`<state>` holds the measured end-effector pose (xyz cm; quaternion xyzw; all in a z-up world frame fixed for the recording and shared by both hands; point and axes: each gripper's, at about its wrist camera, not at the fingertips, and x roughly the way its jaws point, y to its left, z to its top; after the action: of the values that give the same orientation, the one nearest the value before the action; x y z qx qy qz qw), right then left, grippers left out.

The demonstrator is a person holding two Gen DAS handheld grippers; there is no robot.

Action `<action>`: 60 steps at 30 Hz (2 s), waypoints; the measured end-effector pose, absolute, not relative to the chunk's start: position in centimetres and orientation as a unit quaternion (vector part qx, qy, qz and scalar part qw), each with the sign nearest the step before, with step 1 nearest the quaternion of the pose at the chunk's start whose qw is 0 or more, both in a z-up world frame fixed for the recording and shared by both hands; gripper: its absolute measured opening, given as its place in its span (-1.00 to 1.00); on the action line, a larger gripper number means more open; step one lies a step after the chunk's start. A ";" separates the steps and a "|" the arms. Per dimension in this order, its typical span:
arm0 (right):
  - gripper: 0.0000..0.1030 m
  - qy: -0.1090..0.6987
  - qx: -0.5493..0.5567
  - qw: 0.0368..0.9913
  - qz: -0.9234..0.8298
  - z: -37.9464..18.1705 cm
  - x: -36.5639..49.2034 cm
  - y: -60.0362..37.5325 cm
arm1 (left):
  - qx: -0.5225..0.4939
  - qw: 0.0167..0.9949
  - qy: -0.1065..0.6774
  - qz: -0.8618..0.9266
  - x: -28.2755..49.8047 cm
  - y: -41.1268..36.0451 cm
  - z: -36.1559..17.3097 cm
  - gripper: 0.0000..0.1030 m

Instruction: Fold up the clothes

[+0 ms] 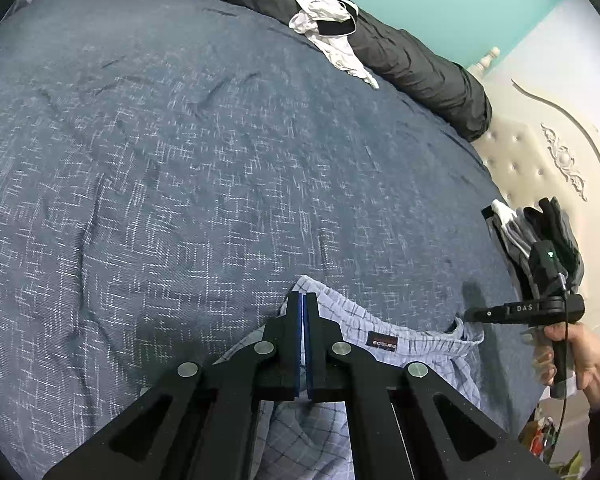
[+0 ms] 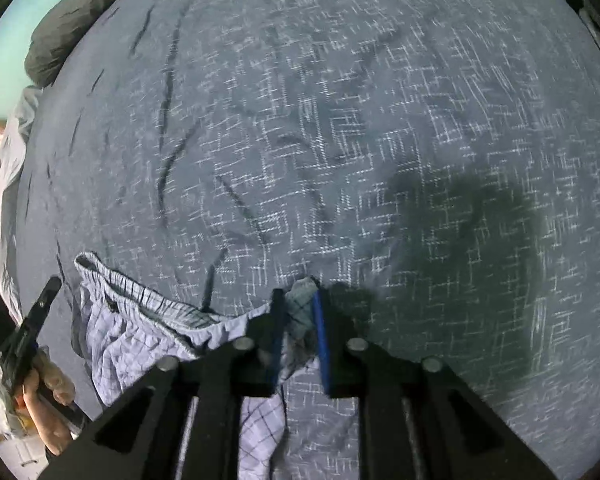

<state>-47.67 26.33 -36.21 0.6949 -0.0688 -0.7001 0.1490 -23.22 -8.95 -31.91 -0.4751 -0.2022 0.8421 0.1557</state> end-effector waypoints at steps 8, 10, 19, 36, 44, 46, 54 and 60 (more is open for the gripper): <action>-0.90 0.097 0.688 0.174 -0.698 -31.2 -44.4 24.1 | -0.482 0.157 -0.199 0.838 -23.6 -8.5 -32.1 -0.99; -0.90 0.166 0.686 0.162 -0.690 -31.2 -44.0 23.4 | -0.487 0.155 -0.193 0.838 -23.7 -8.2 -32.3 -0.98; -0.90 0.186 0.675 0.168 -0.694 -32.5 -42.7 15.0 | -0.498 0.170 -0.180 0.831 -25.2 -6.1 -33.0 -0.41; -0.90 0.164 0.645 0.161 -0.729 -31.5 -47.8 19.9 | -0.510 0.169 -0.133 0.833 -27.2 -3.4 -34.6 -0.88; -0.90 0.196 0.581 0.172 -0.771 -27.1 -45.8 17.5 | -0.423 0.139 -0.151 0.882 -25.3 -6.6 -28.3 -0.88; -0.90 0.215 0.572 0.182 -0.771 -27.0 -45.4 16.2 | -0.411 0.137 -0.162 0.887 -25.1 -7.7 -27.4 -0.88; -0.90 0.251 0.577 0.185 -0.755 -28.0 -43.2 14.8 | -0.407 0.124 -0.179 0.887 -24.1 -10.4 -28.4 -0.88; -0.90 0.253 0.579 0.225 -0.742 -26.7 -41.6 14.9 | -0.435 0.113 -0.193 0.872 -24.8 -11.2 -29.8 -0.88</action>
<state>-41.57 14.94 -26.69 0.5789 0.2532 -0.7417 0.2248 -24.80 -11.20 -29.81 -0.4351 -0.1929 0.8721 0.1133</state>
